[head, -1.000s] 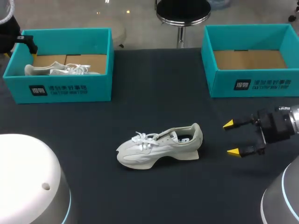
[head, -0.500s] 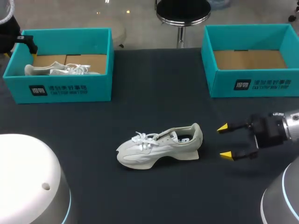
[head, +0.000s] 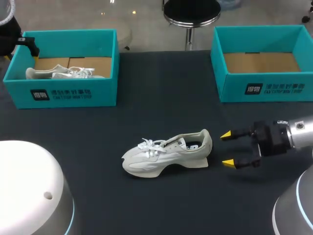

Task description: Take the shoe out of the shoebox, open the shoe tongue, remove and reinsert the insole, then place the shoe into the shoebox

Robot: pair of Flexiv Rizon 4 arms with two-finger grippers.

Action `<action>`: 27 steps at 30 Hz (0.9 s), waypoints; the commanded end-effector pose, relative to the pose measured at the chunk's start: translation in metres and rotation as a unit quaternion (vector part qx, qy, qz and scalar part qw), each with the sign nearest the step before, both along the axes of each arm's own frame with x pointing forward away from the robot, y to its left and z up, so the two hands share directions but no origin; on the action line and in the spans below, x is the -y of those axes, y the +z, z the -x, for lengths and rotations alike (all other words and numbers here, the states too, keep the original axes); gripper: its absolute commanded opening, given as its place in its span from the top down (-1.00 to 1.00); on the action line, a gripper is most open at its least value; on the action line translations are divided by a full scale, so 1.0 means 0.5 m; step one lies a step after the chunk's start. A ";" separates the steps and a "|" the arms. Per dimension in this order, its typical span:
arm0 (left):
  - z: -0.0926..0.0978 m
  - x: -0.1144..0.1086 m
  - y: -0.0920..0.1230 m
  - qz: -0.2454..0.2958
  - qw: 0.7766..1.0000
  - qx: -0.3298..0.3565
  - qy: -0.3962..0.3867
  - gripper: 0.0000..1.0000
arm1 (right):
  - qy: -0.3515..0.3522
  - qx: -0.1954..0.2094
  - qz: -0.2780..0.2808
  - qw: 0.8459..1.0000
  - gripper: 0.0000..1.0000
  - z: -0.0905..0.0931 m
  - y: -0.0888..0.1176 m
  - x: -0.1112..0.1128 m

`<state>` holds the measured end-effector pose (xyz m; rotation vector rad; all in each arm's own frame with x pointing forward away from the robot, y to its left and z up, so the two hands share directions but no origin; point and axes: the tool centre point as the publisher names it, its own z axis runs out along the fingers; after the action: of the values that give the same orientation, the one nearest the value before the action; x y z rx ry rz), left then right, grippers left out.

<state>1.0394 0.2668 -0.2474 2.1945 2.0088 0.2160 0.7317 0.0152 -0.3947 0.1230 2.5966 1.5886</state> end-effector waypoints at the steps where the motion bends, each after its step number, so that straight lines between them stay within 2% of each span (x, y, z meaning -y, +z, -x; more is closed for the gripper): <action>1: 0.001 0.000 0.000 -0.001 1.000 0.001 0.000 -1.00 | -0.002 0.003 -0.004 1.000 -1.00 -0.009 -0.010 -0.009; 13: 0.001 0.000 0.000 -0.001 1.000 0.001 0.000 -1.00 | 0.003 0.012 -0.010 1.000 -1.00 -0.044 -0.014 -0.028; 27: 0.001 0.000 0.000 -0.001 1.000 0.001 0.000 -1.00 | 0.021 0.003 -0.016 1.000 -1.00 -0.042 -0.024 -0.061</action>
<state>1.0394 0.2667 -0.2474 2.1945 2.0087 0.2160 0.7502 0.0419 -0.4041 0.0674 2.5835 1.6420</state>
